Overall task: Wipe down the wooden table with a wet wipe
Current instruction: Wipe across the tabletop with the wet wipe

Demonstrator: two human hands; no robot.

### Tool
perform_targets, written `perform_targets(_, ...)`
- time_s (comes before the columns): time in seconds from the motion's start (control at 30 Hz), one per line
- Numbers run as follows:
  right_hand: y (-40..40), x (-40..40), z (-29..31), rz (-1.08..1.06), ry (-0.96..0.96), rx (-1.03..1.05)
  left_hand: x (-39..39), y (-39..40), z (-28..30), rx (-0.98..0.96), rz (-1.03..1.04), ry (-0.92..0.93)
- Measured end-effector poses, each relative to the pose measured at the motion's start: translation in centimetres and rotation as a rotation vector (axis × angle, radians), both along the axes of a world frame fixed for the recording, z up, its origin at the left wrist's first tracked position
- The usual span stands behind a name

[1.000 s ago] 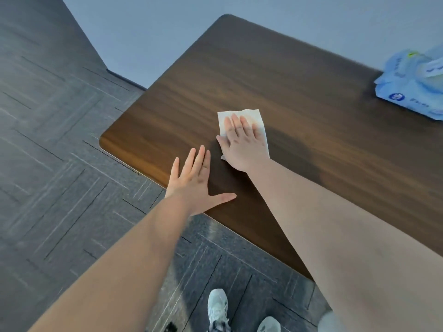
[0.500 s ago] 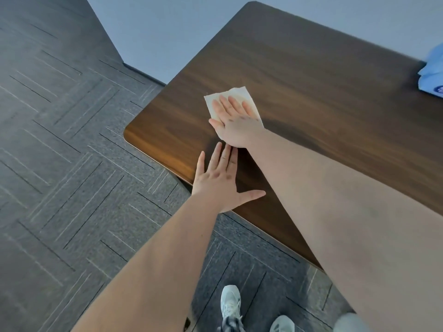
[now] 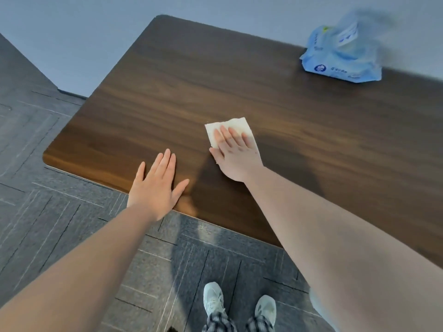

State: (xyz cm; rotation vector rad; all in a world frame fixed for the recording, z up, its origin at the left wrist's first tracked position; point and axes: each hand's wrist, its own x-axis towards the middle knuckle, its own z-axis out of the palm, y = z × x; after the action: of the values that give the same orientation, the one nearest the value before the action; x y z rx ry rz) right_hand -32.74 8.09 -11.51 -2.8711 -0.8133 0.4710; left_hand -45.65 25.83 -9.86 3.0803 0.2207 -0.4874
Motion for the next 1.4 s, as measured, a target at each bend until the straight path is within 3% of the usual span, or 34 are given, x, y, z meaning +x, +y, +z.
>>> perform_targets(0.13, -8.3, -0.8, 0.0, -0.167, 0.019, -0.008, 1.6, -4.2, 1.1, 0.004, -0.057, 0.002)
perform_targets(0.53, -37.9, -6.2, 0.7, -0.716, 0.052, -0.068, 6.3, -28.3, 1.7, -0.181, -0.541, 0.050)
perform_targets(0.83, -54.4, -10.7, 0.4, -1.008, 0.088, -0.088, 6.5, -41.0, 0.6, -0.146, -0.719, 0.141)
perform_targets(1.07, -59.2, -11.8, 0.2, -1.058, 0.079, -0.112, 6.3, -42.1, 0.0, -0.062, -0.693, 0.161)
perform_targets(1.4, -54.9, -12.2, 0.5, -0.972, 0.093, -0.119, 5.9, -41.7, 0.1, -0.140, -0.657, 0.114)
